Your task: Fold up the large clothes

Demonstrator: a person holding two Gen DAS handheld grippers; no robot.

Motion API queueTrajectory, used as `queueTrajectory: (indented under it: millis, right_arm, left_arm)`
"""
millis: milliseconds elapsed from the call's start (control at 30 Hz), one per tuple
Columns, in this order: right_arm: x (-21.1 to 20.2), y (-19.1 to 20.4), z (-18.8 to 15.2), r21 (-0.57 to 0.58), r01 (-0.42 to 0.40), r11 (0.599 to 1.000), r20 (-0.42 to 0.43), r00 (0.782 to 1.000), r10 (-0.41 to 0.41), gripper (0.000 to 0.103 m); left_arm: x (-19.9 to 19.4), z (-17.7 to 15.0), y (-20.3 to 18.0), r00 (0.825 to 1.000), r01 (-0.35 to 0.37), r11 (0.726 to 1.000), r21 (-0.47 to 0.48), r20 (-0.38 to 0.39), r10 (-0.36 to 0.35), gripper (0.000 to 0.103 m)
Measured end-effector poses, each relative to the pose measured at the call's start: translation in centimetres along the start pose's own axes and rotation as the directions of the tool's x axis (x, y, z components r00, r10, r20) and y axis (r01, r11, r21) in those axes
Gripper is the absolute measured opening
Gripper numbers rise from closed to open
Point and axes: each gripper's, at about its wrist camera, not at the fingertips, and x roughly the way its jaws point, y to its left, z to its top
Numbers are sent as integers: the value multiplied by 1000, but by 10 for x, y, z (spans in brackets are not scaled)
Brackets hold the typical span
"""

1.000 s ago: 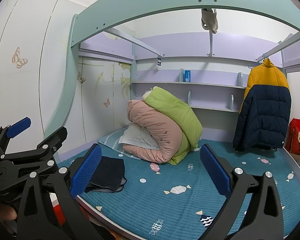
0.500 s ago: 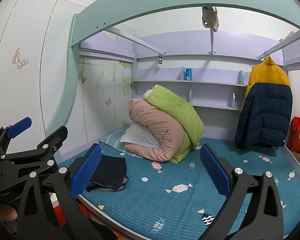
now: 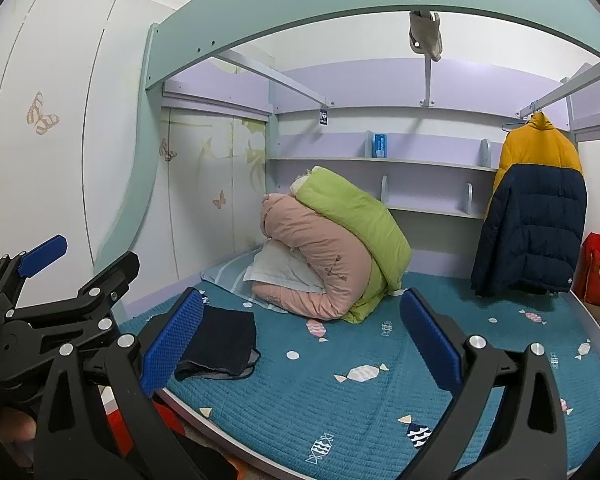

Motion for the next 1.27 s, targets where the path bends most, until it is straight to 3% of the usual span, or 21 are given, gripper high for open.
queueTrajectory:
  millis: [933, 1100, 1267]
  right_arm:
    - [19, -11, -7, 46, -18, 999, -31, 999, 19, 95]
    - [37, -25, -15, 68, -1, 998, -59, 998, 5, 95]
    - [63, -50, -28, 103, 13, 995, -105, 994, -3, 95]
  left_arm:
    - [6, -4, -13, 999, -52, 998, 23, -14, 53, 98]
    - [27, -11, -27, 995, -90, 994, 62, -32, 92, 98]
    - [63, -21, -52, 994, -69, 992, 101, -81, 77, 98]
